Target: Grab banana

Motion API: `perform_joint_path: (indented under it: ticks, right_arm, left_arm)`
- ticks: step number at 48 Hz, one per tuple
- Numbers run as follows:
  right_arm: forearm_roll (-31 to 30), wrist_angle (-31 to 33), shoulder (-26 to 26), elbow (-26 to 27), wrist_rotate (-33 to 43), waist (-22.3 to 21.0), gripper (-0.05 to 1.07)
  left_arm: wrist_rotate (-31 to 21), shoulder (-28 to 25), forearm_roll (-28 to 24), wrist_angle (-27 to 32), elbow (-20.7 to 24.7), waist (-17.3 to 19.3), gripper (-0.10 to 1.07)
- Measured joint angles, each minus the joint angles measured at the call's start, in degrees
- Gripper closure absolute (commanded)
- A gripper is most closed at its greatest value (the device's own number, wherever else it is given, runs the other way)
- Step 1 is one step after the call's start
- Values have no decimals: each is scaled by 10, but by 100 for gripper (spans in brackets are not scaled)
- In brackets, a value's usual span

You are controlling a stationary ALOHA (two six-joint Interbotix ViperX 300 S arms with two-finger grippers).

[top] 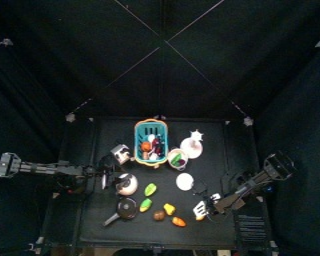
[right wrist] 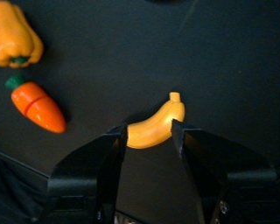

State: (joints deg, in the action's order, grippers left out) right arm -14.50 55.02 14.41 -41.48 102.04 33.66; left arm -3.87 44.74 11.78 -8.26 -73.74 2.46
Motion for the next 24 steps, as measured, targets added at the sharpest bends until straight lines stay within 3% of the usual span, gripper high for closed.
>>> perform_joint_path:
  ticks: [14,24]
  right_arm:
    - [-54,-31,-33,-21,225,68,5]
    - [-73,-46,-77,-20,282,77,0]
  left_arm:
    - [0,0,4,1,0,1,9]
    - [1,0,5,0,0,2,9]
